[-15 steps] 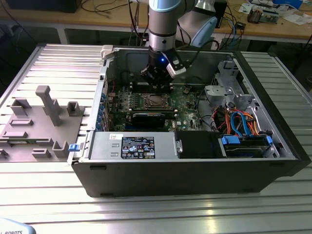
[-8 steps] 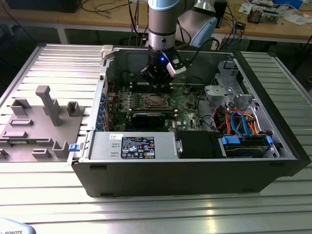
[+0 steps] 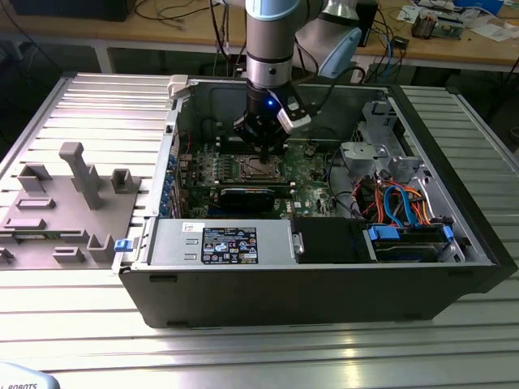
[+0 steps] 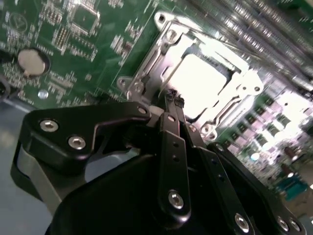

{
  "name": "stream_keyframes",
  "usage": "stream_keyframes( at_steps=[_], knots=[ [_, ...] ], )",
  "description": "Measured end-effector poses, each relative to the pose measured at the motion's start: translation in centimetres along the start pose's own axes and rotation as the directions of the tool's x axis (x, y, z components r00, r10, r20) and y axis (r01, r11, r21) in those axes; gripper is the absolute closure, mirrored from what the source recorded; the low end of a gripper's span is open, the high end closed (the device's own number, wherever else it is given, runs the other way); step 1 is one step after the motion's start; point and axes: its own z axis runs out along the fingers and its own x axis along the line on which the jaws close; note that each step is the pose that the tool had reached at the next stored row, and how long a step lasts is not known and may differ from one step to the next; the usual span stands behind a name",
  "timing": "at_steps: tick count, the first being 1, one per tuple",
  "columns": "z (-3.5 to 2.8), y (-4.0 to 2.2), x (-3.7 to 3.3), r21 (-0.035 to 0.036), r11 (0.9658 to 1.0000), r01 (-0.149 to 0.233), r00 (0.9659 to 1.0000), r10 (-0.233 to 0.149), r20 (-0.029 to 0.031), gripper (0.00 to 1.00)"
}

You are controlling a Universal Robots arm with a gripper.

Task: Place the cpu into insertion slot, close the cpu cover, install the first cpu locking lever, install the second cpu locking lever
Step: 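Install the first cpu locking lever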

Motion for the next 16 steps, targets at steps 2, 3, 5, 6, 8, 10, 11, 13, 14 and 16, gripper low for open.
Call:
stream_keyframes(
  at_steps=[2, 3, 5, 6, 8, 10, 11, 13, 14, 16],
  knots=[
    [0.00, -0.24, 0.01, 0.0172, 0.9999, 0.000, 1.0000, 0.000, -0.0006, 0.89],
    [0.01, -0.39, 0.02, 0.0186, 0.9998, -0.001, 1.0000, 0.001, -0.0007, 0.89],
    [-0.02, -0.74, 0.04, 0.0188, 0.9998, -0.002, 1.0000, 0.002, -0.0006, 0.89],
    [-0.16, -0.91, 0.05, 0.0190, 0.9998, -0.002, 1.0000, 0.002, -0.0003, 0.89],
    [-0.68, -1.07, 0.04, 0.0190, 0.9998, -0.002, 1.0000, 0.002, 0.0015, 0.89],
    [-1.42, -1.18, 0.04, 0.0191, 0.9998, -0.003, 1.0000, 0.002, 0.0038, 0.89],
    [-1.95, -1.23, 0.02, 0.0192, 0.9998, -0.002, 1.0000, 0.002, 0.0054, 0.89],
    [-2.82, -1.27, 0.00, 0.0193, 0.9998, -0.003, 1.0000, 0.002, 0.0057, 0.89],
    [-2.98, -1.28, 0.00, 0.0194, 0.9998, -0.003, 1.0000, 0.002, 0.0056, 0.89],
    [-3.20, -1.30, -0.01, 0.0193, 0.9998, -0.003, 1.0000, 0.003, 0.0057, 0.89]
  ],
)
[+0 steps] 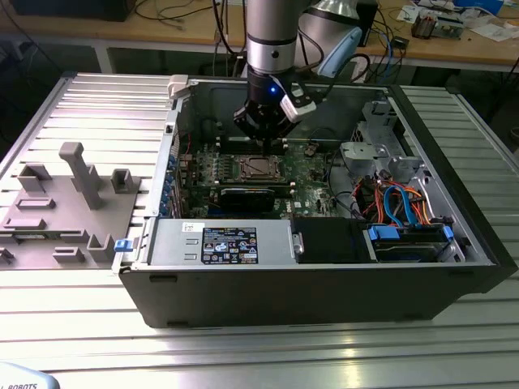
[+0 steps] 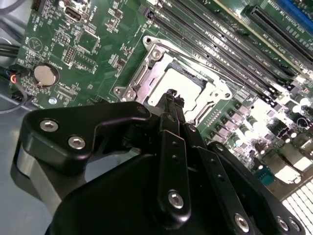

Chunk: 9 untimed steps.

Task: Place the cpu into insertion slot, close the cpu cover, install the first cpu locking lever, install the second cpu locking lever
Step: 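Install the first cpu locking lever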

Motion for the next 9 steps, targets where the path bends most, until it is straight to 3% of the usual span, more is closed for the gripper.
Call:
stream_keyframes(
  at_steps=[3, 9],
  knots=[
    [-0.41, -0.03, -0.02, 0.0001, 1.0000, 0.000, 1.0000, 0.000, -0.0001, 0.89],
    [-0.43, -0.03, -0.02, 0.0000, 1.0000, 0.000, 1.0000, 0.000, 0.0000, 0.89]
  ],
)
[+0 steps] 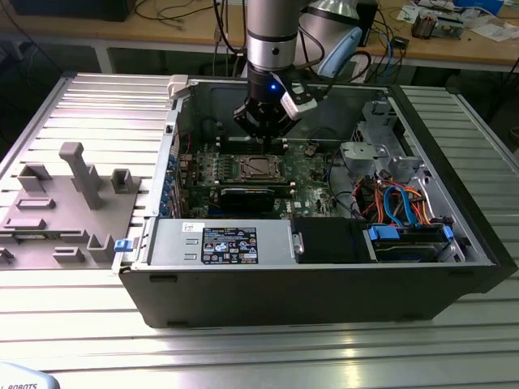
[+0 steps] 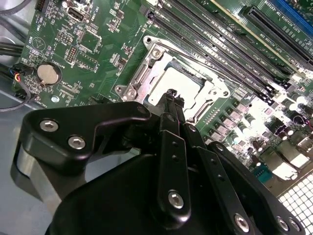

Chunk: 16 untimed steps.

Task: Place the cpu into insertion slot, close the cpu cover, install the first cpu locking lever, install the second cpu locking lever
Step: 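Install the second cpu locking lever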

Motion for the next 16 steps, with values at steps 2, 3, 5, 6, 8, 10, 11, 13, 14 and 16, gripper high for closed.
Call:
stream_keyframes(
  at_steps=[2, 3, 5, 6, 8, 10, 11, 13, 14, 16],
  knots=[
    [-0.01, 0.00, 0.00, 0.0000, 1.0000, 0.000, 1.0000, 0.000, 0.0000, 0.89],
    [-0.01, -0.01, 0.00, 0.0001, 1.0000, 0.000, 1.0000, 0.000, -0.0001, 0.89],
    [0.01, -0.32, 0.00, 0.0001, 1.0000, 0.000, 1.0000, 0.000, -0.0001, 0.89],
    [0.02, -0.47, 0.01, 0.0001, 1.0000, 0.000, 1.0000, 0.000, -0.0001, 0.89],
    [0.05, -0.99, 0.04, 0.0001, 1.0000, 0.000, 1.0000, 0.000, -0.0001, 0.89],
    [0.09, -1.64, 0.07, 0.0000, 1.0000, 0.000, 1.0000, 0.000, 0.0000, 0.89],
    [0.12, -1.97, 0.09, 0.0000, 1.0000, 0.000, 1.0000, 0.000, 0.0000, 0.89],
    [0.15, -2.57, 0.13, 0.0000, 1.0000, 0.000, 1.0000, 0.000, 0.0000, 0.89],
    [0.17, -2.83, 0.14, 0.0000, 1.0000, 0.000, 1.0000, 0.000, 0.0000, 0.89],
    [0.20, -3.35, 0.17, -0.0001, 1.0000, 0.000, 1.0000, 0.000, 0.0000, 0.89]
  ],
)
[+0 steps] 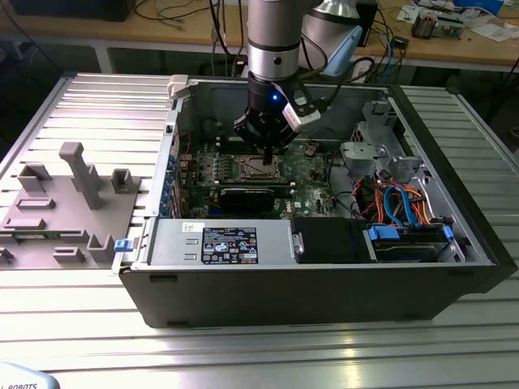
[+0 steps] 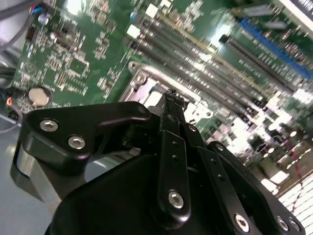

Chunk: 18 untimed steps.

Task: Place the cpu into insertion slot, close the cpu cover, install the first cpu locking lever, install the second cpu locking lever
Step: 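Install the second cpu locking lever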

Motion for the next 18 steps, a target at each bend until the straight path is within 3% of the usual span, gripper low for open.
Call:
stream_keyframes(
  at_steps=[2, 4, 6, 9, 10, 11, 15, 18],
  knots=[
    [0.05, -0.86, 0.05, -0.0016, 1.0000, 0.000, 1.0000, 0.000, 0.0000, 0.89],
    [0.08, -1.38, 0.20, -0.0209, 0.9998, -0.001, 1.0000, 0.001, 0.0011, 0.89],
    [0.09, -1.67, 0.46, -0.0474, 0.9989, -0.002, 1.0000, 0.002, 0.0025, 0.89],
    [0.09, -1.97, 0.95, -0.0802, 0.9968, -0.003, 1.0000, 0.004, 0.0041, 0.89],
    [0.09, -2.07, 1.12, -0.0875, 0.9962, -0.004, 1.0000, 0.004, 0.0045, 0.89],
    [0.09, -2.22, 1.36, -0.0942, 0.9955, -0.004, 1.0000, 0.004, 0.0049, 0.89],
    [0.09, -2.94, 2.42, -0.1090, 0.9940, -0.004, 1.0000, 0.005, 0.0062, 0.89],
    [0.10, -3.31, 3.22, -0.1303, 0.9915, -0.005, 1.0000, 0.006, 0.0077, 0.89]
  ],
)
